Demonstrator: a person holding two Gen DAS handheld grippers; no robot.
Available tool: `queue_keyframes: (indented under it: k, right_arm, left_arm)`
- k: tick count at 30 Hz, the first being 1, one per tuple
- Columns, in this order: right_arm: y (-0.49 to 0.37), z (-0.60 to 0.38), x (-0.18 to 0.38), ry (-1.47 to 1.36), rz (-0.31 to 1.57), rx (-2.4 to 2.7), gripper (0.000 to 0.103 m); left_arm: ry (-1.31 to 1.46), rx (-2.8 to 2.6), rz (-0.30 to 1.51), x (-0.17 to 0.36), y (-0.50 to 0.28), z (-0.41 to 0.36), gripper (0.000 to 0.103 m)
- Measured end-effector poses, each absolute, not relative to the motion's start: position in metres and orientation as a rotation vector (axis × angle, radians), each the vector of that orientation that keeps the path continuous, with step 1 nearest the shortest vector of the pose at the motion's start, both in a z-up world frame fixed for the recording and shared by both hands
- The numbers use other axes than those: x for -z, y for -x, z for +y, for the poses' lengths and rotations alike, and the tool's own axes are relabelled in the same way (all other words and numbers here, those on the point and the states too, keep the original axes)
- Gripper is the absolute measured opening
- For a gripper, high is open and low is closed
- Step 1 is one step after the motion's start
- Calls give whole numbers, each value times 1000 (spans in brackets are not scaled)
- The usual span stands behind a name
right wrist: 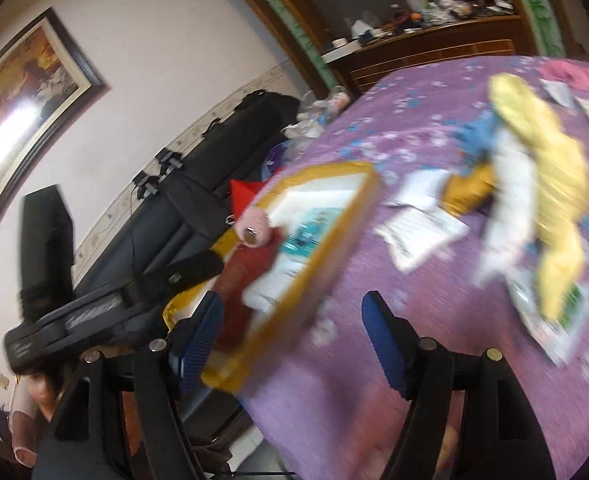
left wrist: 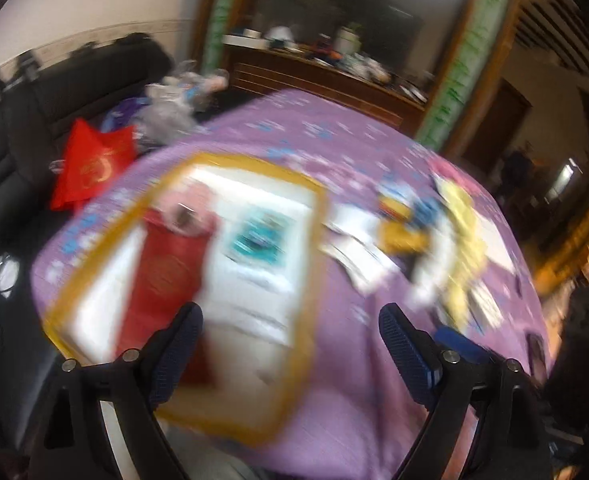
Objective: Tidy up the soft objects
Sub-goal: 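Withdraw both tools from the tray toward the remaining items, then grasp the yellow towel with the left tool while the right tool grasps the lemon-print tissue pack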
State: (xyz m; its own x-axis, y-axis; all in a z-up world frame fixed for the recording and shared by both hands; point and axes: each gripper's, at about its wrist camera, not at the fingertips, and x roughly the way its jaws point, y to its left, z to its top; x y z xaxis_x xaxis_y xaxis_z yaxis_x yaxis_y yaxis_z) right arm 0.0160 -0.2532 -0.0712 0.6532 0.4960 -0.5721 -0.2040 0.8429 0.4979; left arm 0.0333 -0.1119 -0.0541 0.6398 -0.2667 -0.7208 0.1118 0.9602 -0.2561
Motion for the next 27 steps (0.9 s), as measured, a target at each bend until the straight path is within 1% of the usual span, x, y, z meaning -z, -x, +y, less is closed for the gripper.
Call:
queue_keyframes:
  k: [2, 4, 9, 12, 14, 21, 27]
  right_arm:
    - [-2, -272, 78, -440, 763, -379, 71]
    - [13, -288, 86, -461, 764, -346, 71]
    - [33, -314, 88, -474, 749, -268, 71]
    - [42, -323, 88, -470, 737, -230, 71]
    - [45, -325, 89, -481, 731, -216, 71]
    - [46, -330, 94, -479, 743, -141, 71]
    - [43, -332, 101, -495, 755, -128, 71]
  left_arm:
    - [171, 194, 840, 56, -18, -131, 93]
    - [156, 201, 866, 61, -9, -144, 93]
    - [64, 282, 901, 62, 11, -164, 93]
    - [60, 357, 918, 62, 19, -172, 93]
    - [78, 366, 916, 62, 22, -174, 93]
    - [53, 288, 804, 57, 35, -173, 93]
    - [82, 315, 838, 64, 29, -167, 93]
